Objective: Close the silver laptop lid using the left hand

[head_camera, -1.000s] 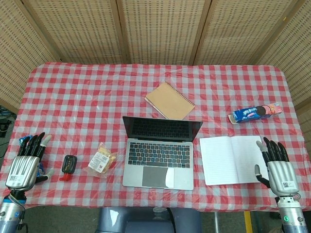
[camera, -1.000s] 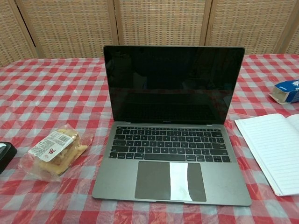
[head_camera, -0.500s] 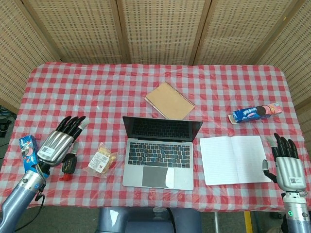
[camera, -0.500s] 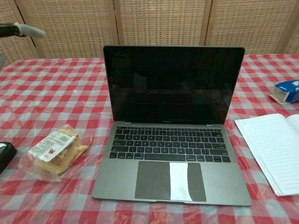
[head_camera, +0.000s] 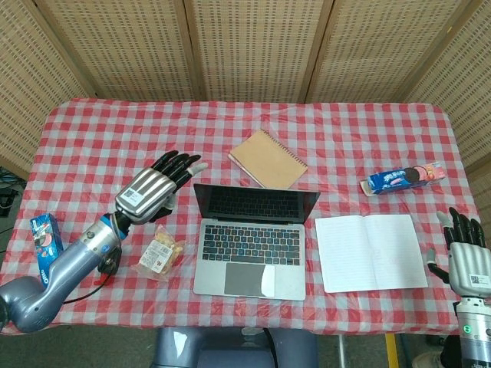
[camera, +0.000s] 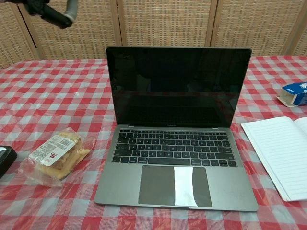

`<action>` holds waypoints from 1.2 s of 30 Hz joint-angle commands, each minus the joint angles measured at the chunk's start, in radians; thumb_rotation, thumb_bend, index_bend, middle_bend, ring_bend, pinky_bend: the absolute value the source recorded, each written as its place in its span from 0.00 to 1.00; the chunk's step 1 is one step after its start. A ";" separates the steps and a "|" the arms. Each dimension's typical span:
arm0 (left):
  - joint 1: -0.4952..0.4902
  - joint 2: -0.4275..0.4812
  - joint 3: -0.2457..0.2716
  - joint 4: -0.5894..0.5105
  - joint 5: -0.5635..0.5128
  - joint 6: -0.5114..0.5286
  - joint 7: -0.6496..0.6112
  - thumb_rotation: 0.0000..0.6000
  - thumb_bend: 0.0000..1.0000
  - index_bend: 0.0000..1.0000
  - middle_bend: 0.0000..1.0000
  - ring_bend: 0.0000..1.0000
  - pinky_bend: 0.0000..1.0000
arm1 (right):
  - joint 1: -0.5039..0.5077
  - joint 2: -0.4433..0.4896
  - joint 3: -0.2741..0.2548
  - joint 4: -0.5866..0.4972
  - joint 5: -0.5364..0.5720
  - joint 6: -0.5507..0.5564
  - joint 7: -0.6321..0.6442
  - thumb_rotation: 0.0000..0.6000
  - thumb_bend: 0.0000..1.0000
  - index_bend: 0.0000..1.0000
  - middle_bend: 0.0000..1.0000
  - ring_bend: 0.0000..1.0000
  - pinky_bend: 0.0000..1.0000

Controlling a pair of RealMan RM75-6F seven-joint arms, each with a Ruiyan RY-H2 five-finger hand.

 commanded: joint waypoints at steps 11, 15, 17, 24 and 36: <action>-0.316 -0.168 0.000 0.158 -0.376 -0.091 0.170 1.00 1.00 0.13 0.00 0.01 0.16 | -0.001 0.016 0.014 0.009 0.028 -0.016 0.039 1.00 0.72 0.00 0.00 0.00 0.00; -0.374 -0.199 0.026 0.170 -0.447 -0.069 0.217 1.00 1.00 0.14 0.00 0.04 0.19 | -0.004 0.022 0.016 0.008 0.030 -0.015 0.052 1.00 0.72 0.00 0.00 0.00 0.00; -0.405 -0.217 0.041 0.181 -0.492 -0.056 0.240 1.00 1.00 0.14 0.00 0.05 0.20 | -0.006 0.025 0.017 0.006 0.031 -0.013 0.059 1.00 0.72 0.00 0.00 0.00 0.00; -0.484 -0.260 0.073 0.223 -0.617 -0.046 0.277 1.00 1.00 0.19 0.05 0.09 0.23 | -0.009 0.033 0.017 0.000 0.030 -0.011 0.076 1.00 0.72 0.00 0.00 0.00 0.00; -0.555 -0.292 0.101 0.227 -0.695 -0.011 0.285 1.00 1.00 0.32 0.19 0.20 0.31 | -0.012 0.041 0.016 -0.008 0.021 -0.004 0.085 1.00 0.72 0.00 0.00 0.00 0.00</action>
